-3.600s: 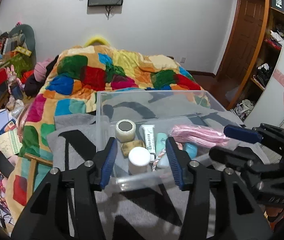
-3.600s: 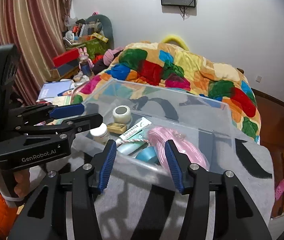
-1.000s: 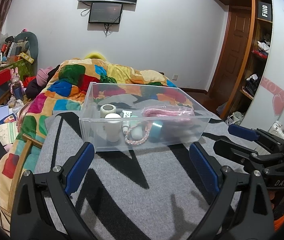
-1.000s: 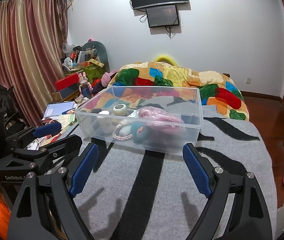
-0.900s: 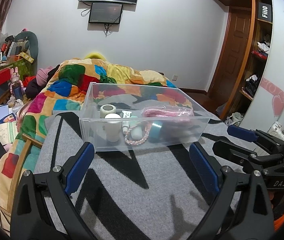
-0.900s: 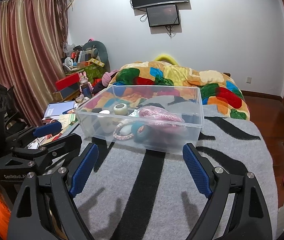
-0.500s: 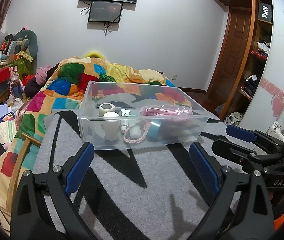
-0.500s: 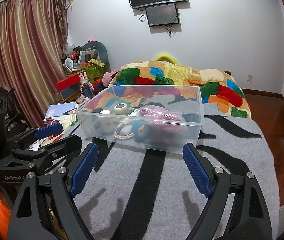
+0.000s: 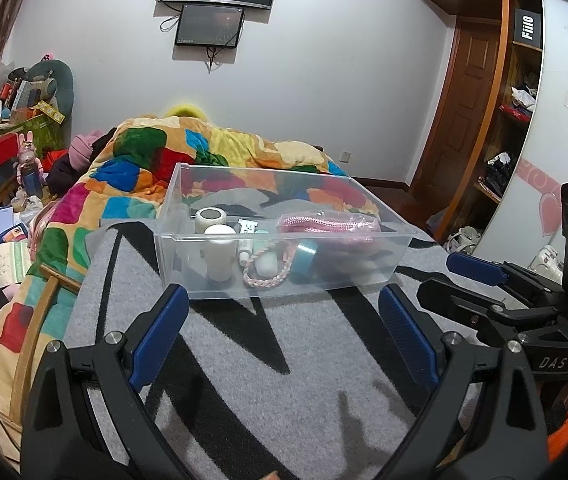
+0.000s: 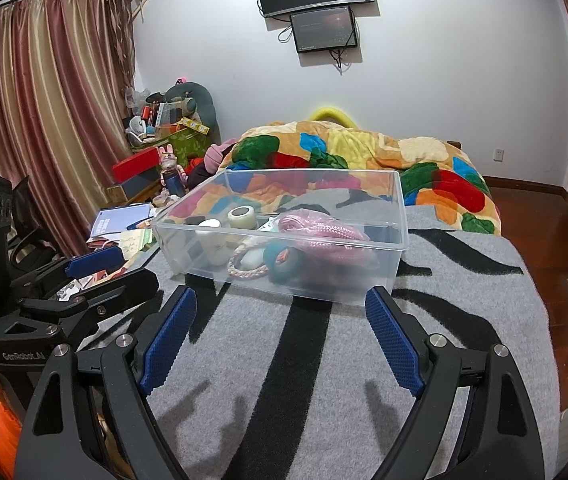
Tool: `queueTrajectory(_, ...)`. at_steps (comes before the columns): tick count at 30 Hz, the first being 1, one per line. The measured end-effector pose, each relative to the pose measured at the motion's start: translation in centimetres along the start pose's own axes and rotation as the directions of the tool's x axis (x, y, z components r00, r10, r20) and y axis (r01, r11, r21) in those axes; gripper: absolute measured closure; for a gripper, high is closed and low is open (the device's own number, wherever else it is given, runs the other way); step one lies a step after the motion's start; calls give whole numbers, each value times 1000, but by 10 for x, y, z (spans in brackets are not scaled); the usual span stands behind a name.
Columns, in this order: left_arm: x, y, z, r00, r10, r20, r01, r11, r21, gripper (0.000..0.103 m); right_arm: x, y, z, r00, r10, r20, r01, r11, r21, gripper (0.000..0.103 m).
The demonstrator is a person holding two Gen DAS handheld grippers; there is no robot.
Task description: Organize objects
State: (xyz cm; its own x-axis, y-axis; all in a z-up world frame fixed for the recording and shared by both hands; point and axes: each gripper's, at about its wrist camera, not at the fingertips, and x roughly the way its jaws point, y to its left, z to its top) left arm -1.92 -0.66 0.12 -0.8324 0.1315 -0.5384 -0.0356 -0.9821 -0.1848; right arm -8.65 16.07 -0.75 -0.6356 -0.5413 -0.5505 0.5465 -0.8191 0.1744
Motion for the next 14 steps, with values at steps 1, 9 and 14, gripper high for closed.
queueTrajectory(1,0,0,0,1000,0,-2,0,1000,0,6,0,0,0,1000,0,0,0,1000,0,18)
queueTrajectory(9,1,-2,0,1000,2,-4,-2,1000,13,6,-1,0,-1,1000,0,1,0,1000,4,18)
queueTrajectory(14,0,-3,1,1000,7,-5,-7,1000,9,6,-1,-1,-1,1000,-2,1,2,1000,6,18)
